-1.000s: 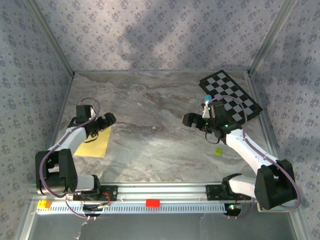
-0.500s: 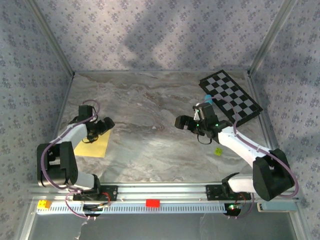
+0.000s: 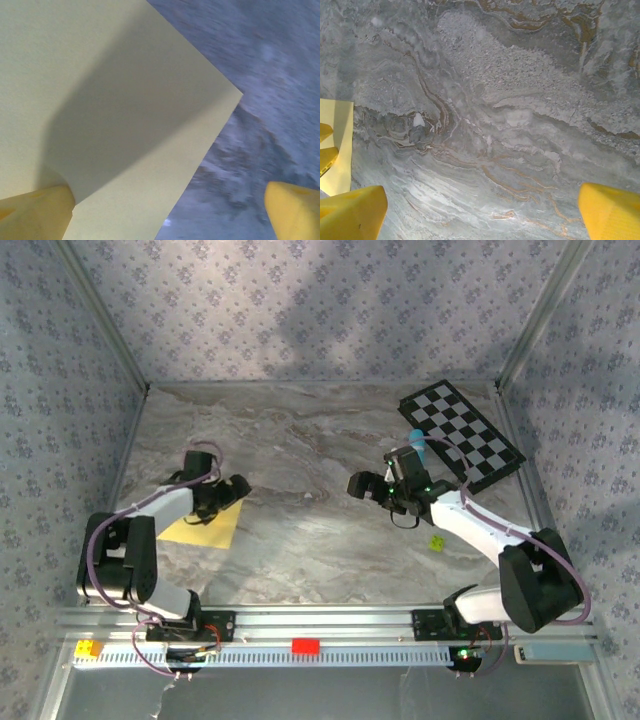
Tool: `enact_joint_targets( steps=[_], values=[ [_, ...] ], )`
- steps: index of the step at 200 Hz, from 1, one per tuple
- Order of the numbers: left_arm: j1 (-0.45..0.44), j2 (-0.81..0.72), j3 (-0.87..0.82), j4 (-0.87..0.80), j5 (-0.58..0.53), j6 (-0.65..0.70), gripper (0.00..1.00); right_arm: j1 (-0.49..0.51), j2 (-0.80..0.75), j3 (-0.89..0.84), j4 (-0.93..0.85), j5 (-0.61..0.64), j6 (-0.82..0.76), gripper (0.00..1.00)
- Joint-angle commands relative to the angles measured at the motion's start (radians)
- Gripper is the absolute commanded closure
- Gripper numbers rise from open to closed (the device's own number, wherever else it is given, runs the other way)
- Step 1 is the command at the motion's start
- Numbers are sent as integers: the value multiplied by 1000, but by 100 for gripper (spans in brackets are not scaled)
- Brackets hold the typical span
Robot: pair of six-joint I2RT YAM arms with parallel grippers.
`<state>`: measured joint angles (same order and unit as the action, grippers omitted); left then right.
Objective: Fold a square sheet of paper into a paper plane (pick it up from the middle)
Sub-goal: Move the square sheet of paper to the center of the table.
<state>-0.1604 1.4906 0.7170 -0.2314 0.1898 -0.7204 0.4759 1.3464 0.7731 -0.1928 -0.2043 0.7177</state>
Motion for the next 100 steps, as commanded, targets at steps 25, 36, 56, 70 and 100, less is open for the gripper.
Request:
enact_joint_targets(
  steps=[25, 36, 56, 70, 100],
  values=[
    [-277, 114, 1, 35, -25, -328, 0, 12, -19, -27, -23, 58, 69, 1],
    [-334, 133, 26, 53, -50, -384, 0, 12, -29, -43, -22, 65, 83, 0],
    [-431, 184, 101, 54, -88, -421, 0, 12, -54, -74, -27, 82, 101, 0],
    [-479, 222, 172, 12, -108, -423, 0, 9, -71, -90, -40, 92, 106, 0],
    [-525, 230, 277, -46, -132, -381, 0, 3, -115, -107, -77, 98, 94, 0]
  ],
)
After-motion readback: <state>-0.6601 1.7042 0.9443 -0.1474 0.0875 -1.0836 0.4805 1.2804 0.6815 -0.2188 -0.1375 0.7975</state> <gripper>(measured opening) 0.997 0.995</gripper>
